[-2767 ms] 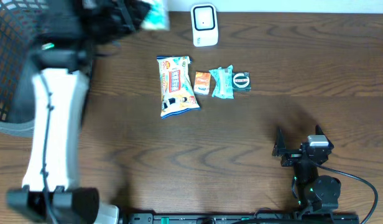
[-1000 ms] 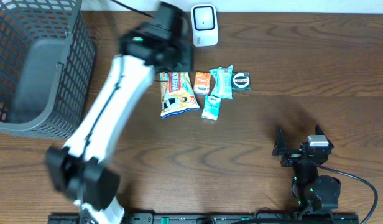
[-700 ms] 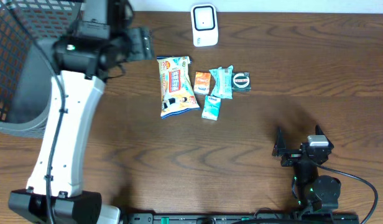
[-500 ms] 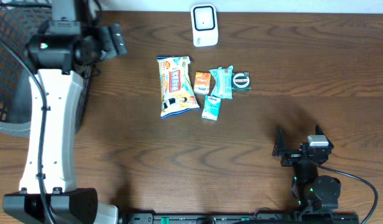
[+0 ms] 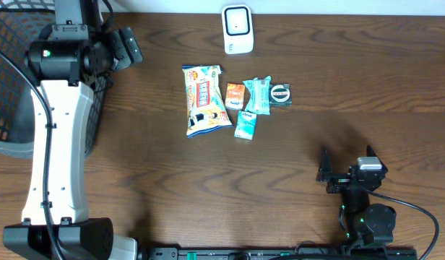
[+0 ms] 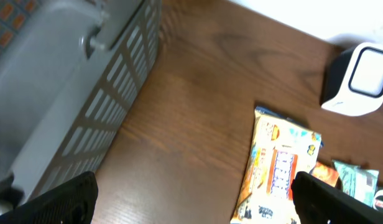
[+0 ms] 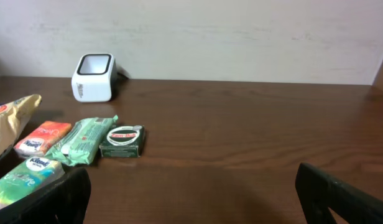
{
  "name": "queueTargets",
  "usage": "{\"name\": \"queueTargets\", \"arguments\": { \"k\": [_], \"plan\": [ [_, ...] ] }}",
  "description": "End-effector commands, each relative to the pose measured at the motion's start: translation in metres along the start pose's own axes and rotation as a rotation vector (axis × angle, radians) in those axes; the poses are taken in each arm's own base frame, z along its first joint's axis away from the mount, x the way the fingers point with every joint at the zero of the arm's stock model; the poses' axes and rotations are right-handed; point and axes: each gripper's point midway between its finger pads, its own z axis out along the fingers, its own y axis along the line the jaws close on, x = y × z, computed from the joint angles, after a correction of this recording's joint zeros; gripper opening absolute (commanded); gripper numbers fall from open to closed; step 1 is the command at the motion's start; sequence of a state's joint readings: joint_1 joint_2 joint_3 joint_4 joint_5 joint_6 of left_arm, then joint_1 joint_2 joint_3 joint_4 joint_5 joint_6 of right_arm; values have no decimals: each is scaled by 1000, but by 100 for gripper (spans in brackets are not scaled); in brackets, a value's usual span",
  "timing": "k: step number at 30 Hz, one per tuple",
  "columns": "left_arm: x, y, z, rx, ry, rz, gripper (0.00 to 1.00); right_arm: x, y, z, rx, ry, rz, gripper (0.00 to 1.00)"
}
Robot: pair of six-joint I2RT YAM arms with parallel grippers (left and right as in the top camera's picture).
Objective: Scan the item barcode
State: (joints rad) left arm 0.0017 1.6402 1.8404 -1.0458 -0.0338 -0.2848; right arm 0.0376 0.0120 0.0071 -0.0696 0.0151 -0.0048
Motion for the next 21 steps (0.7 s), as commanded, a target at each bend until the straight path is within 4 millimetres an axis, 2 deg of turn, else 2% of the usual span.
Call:
{"name": "queueTargets", "arguments": {
  "k": [1, 3, 6, 9, 11, 13, 18, 21],
  "plan": [
    [2, 4, -2, -22, 6, -3, 98, -3, -7, 0, 35, -13, 5, 99],
    [4, 5, -1, -26, 17, -2, 98, -10, -9, -1, 46, -43, 5, 99],
    [5, 5, -1, -27, 19, -1, 98, -33, -7, -3, 36, -137, 13, 99],
    [5, 5, -1, -27, 20, -1, 98, -68, 13, -10, -84, -280, 35, 99],
    [5, 5, -1, -27, 19, -1, 98, -98, 32, -24, -203, -412, 14, 99],
    [5, 5, -1, -27, 19, -1, 98, -124, 41, -40, -255, -534, -12, 99],
    [5, 5, -1, -27, 19, -1, 98, -184, 42, -88, -258, -844, -57, 99],
    [5, 5, -1, -27, 19, -1, 98, -210, 41, -101, -247, -899, -80, 99]
  ]
}}
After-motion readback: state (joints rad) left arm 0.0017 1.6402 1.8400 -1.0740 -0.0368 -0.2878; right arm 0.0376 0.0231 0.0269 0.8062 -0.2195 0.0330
